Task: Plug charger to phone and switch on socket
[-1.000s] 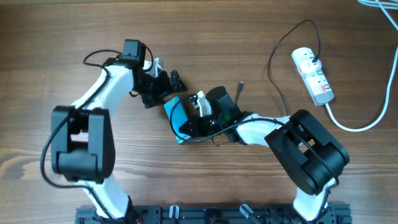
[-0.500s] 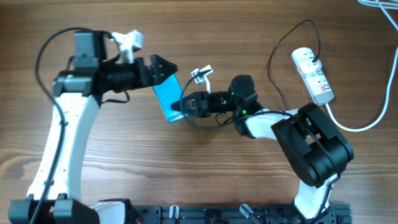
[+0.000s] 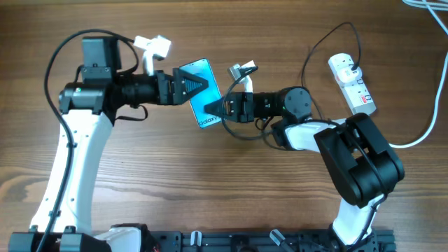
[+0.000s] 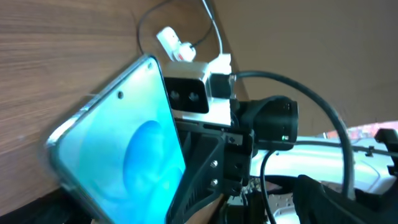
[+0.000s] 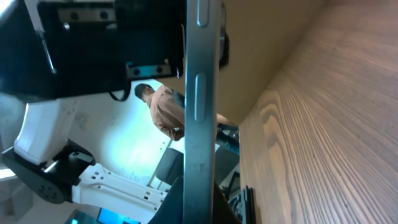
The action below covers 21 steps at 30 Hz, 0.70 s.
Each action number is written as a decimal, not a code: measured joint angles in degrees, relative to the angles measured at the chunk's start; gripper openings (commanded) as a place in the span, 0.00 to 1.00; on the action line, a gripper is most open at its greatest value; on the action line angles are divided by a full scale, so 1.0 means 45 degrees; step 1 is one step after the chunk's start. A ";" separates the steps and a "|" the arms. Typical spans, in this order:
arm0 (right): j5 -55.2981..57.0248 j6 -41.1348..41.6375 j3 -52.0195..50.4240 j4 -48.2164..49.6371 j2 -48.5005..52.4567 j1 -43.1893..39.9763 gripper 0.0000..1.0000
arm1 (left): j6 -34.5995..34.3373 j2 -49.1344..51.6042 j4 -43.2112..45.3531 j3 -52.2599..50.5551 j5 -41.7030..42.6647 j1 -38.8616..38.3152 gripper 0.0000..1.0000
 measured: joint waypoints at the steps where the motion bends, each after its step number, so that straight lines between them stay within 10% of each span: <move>1: 0.0126 0.0189 0.0000 0.0049 -0.0005 0.0005 0.04 | -0.0005 0.0000 0.0034 0.0000 -0.0092 -0.0228 0.95; 10: 0.0719 0.0495 0.0078 0.0068 -0.0112 0.0160 0.04 | -0.0359 0.0005 0.0311 -0.0049 -0.0544 -0.0408 0.65; 21: 0.0947 0.0491 0.0155 0.0078 -0.0359 0.0170 0.05 | -0.1365 0.0019 0.1423 -0.0141 0.0243 -0.0413 0.63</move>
